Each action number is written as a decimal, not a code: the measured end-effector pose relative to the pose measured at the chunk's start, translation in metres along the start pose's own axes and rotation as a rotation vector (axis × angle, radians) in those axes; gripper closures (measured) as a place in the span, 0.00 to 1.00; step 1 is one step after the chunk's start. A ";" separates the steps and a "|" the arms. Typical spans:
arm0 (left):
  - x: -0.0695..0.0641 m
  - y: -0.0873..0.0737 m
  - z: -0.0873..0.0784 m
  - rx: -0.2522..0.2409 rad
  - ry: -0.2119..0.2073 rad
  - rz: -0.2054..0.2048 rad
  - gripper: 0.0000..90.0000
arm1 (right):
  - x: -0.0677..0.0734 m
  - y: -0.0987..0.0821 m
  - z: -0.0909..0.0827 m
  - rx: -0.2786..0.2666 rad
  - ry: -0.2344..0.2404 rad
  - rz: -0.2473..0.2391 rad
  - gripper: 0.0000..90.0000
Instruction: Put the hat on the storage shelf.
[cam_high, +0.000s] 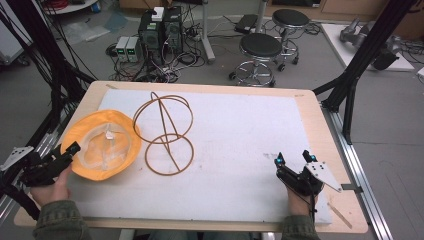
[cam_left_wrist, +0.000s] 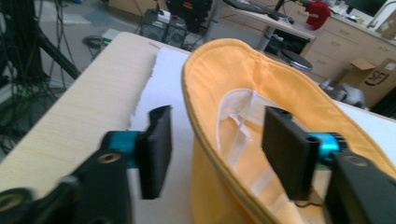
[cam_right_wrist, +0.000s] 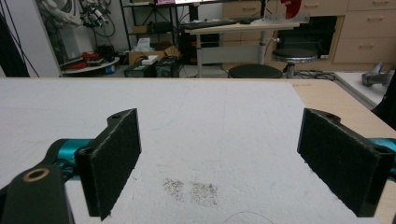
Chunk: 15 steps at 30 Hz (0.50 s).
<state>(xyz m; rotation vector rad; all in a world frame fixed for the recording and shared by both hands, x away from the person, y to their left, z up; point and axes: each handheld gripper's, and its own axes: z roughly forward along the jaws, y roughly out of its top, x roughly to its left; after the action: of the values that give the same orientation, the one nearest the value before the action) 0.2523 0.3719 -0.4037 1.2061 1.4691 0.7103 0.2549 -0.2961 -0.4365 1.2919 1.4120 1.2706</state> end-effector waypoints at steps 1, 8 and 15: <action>0.000 0.000 0.000 0.003 -0.008 -0.005 0.59 | 0.000 0.000 0.000 0.000 0.000 0.000 0.14; -0.009 0.001 -0.004 0.011 0.026 -0.010 0.95 | 0.000 0.000 0.000 0.003 0.006 -0.011 0.14; -0.019 0.002 -0.005 -0.023 0.045 0.030 0.96 | 0.001 0.000 0.000 0.009 0.008 -0.002 0.14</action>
<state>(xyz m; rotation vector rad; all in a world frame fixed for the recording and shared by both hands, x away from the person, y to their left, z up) 0.2468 0.3555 -0.3937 1.2036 1.4786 0.7772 0.2550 -0.2947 -0.4369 1.2920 1.4256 1.2706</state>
